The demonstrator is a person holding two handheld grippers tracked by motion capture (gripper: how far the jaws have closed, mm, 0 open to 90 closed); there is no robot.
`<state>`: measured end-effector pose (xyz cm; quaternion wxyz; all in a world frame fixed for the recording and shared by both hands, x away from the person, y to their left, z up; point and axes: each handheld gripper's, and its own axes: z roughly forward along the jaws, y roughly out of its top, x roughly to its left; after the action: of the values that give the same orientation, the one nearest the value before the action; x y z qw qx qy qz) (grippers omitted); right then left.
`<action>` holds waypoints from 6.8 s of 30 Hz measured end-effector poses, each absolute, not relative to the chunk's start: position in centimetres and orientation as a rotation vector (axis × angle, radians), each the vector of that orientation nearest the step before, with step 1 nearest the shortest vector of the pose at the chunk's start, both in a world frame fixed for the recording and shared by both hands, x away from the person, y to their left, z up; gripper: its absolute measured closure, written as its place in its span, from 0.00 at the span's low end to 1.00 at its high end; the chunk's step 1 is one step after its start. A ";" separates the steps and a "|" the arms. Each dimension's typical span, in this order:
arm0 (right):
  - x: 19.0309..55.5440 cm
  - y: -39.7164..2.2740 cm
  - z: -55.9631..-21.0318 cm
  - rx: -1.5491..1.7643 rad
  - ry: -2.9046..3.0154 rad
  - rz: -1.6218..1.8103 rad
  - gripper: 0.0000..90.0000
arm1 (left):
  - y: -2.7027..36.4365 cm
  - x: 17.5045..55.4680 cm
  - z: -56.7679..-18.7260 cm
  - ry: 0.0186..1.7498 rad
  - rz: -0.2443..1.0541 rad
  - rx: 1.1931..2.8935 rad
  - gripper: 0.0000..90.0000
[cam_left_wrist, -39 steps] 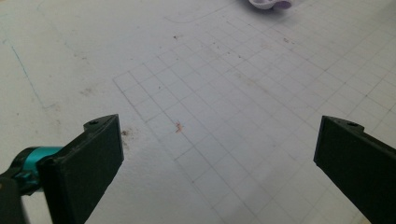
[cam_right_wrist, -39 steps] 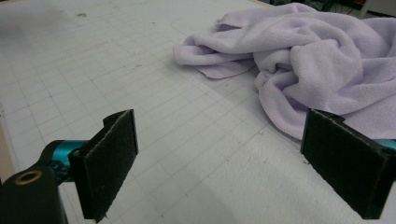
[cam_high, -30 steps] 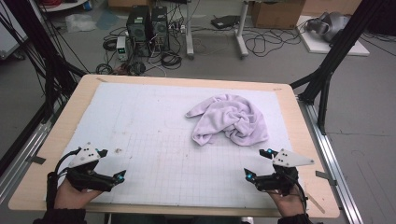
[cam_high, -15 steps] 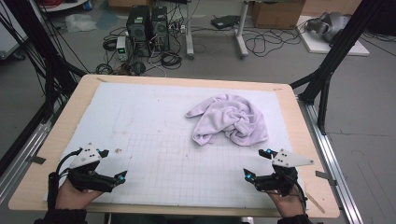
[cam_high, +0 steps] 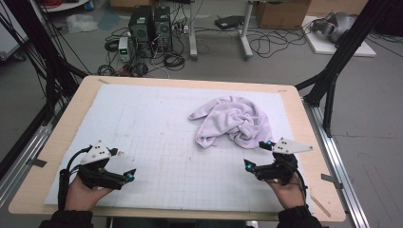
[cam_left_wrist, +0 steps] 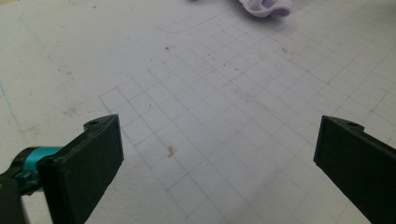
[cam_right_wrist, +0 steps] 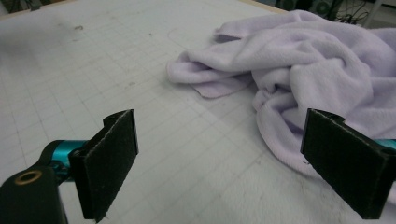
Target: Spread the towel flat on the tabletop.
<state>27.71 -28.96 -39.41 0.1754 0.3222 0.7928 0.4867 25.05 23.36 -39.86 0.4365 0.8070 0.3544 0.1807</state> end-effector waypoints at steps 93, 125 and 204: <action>32.6 -17.6 -36.8 0.676 2.630 1.293 0.75 | 21.2 26.8 -40.2 0.845 0.462 2.014 0.02; 27.2 -23.0 -40.9 0.690 2.523 1.371 0.32 | 17.2 27.7 -40.3 0.693 0.366 2.054 0.09; 29.4 -25.2 -43.1 0.744 2.609 1.254 0.52 | 13.7 32.9 -42.1 0.511 0.134 2.195 0.59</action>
<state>29.36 -25.18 -43.14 0.0762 0.2483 0.8705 0.4182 32.85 13.74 -42.06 0.4276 0.8789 0.2045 0.0534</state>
